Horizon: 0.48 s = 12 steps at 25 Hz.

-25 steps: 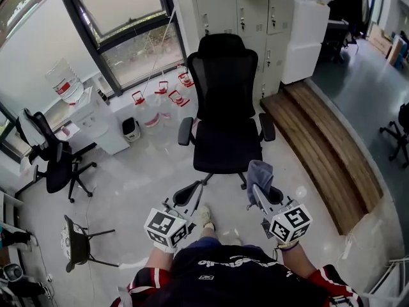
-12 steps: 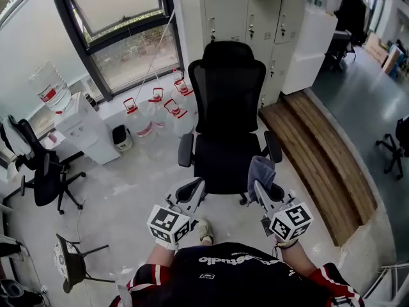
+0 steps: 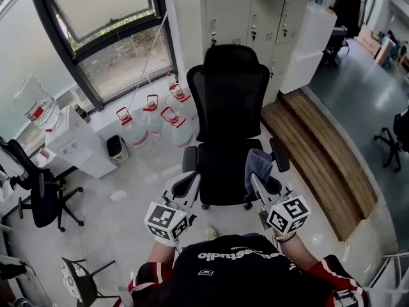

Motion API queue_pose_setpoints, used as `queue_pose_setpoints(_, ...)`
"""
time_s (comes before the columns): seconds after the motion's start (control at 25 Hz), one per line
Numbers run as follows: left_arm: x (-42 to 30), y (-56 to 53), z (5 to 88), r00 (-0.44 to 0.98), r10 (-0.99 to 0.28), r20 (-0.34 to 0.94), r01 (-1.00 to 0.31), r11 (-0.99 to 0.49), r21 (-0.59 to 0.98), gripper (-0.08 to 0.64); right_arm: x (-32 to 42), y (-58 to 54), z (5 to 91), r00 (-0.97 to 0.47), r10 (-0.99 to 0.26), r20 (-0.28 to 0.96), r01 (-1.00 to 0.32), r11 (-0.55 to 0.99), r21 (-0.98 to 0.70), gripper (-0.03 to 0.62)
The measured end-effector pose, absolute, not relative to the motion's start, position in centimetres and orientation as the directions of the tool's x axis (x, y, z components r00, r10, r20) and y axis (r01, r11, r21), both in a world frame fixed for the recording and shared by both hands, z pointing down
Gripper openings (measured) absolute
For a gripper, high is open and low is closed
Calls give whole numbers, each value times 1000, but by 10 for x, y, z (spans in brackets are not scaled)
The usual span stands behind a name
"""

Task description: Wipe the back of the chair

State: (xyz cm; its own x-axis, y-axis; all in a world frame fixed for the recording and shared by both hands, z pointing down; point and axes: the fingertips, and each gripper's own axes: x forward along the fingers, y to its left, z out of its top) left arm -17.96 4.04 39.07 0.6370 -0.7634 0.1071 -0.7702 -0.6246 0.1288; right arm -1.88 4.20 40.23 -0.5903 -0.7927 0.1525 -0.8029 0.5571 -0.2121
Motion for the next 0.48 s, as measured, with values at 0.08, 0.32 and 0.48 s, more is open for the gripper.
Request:
queue_pose_setpoints(0.08,-185,24,395,645,-756,107,-763,-632,136,25,-22,29,404,-576,-802,159,-814,544,-205,61)
queue_pose_setpoints(0.32,-182,-23,406,686,-722,94,-722,-658,215,26,-7,-12,418,-519,-834,189,-851,482,-209,61)
queue_pose_setpoints(0.48,-169,-51,414,698,-706,120,-713,-672,201,25,9,-38,428,-495,-846,197,-863,451,-227,61)
